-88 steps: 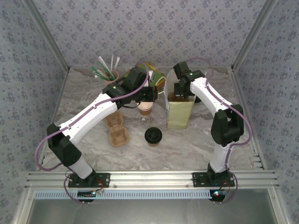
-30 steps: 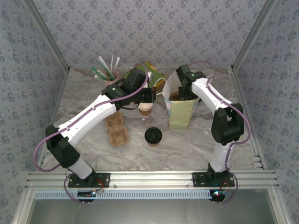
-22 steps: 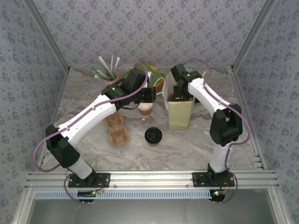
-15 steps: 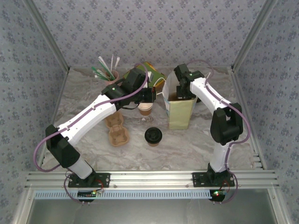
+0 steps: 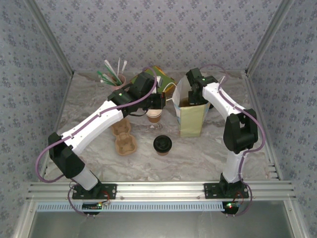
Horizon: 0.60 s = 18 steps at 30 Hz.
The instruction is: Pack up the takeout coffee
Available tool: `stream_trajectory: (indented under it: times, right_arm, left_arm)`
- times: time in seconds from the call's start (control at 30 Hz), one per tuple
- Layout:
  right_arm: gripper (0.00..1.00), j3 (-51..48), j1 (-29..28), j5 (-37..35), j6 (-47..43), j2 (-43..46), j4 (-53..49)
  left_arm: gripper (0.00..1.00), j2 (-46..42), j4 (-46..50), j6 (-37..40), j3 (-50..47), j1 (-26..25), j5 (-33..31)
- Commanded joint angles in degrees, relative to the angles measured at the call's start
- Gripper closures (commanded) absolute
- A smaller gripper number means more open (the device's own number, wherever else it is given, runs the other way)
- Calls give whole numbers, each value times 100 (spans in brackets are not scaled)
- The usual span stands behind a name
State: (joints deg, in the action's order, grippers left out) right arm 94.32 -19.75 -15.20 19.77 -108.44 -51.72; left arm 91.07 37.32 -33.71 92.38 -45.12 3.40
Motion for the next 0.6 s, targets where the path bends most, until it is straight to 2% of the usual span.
stream_trajectory:
  times: [0.0, 0.57]
  right_arm:
    - [100, -62, 37, -56, 106, -165, 39]
    - [100, -265, 80, 52, 97, -399, 135]
  left_arm:
    - [100, -45, -19, -47, 70, -25, 56]
    - [100, 3, -13, -41, 131, -32, 108]
